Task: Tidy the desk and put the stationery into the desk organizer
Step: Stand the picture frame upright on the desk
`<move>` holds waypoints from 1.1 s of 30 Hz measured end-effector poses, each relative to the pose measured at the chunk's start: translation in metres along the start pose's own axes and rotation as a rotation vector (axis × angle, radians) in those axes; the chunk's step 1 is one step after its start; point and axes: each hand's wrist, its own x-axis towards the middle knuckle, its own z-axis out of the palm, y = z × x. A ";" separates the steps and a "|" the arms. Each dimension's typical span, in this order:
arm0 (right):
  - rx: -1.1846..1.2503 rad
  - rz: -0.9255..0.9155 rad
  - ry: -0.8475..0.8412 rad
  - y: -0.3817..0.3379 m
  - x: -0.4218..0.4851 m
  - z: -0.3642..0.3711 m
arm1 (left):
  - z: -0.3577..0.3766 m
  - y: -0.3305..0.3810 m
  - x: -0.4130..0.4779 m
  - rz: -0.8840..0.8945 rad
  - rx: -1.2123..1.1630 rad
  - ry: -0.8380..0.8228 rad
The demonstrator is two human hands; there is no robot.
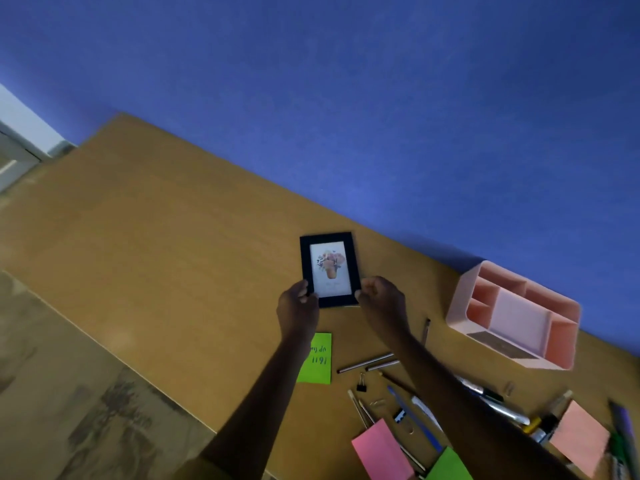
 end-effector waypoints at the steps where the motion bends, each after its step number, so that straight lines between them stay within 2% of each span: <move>1: -0.021 -0.004 -0.003 -0.003 0.008 0.002 | 0.001 0.001 0.006 0.010 0.033 0.020; 8: -0.069 -0.014 -0.015 -0.017 0.047 0.014 | 0.007 0.011 0.026 0.014 0.115 0.035; 18: 0.044 0.115 -0.050 -0.017 0.062 0.020 | 0.009 0.013 0.039 -0.131 0.000 0.024; 24: 0.186 0.175 -0.014 -0.019 0.061 0.017 | 0.001 0.014 0.033 -0.132 -0.072 0.005; 27: 0.382 0.218 -0.010 -0.023 0.062 0.014 | -0.002 0.006 0.034 -0.118 -0.129 -0.033; 33: 0.564 0.080 -0.103 -0.047 0.063 0.001 | -0.006 0.015 0.024 -0.059 -0.315 -0.071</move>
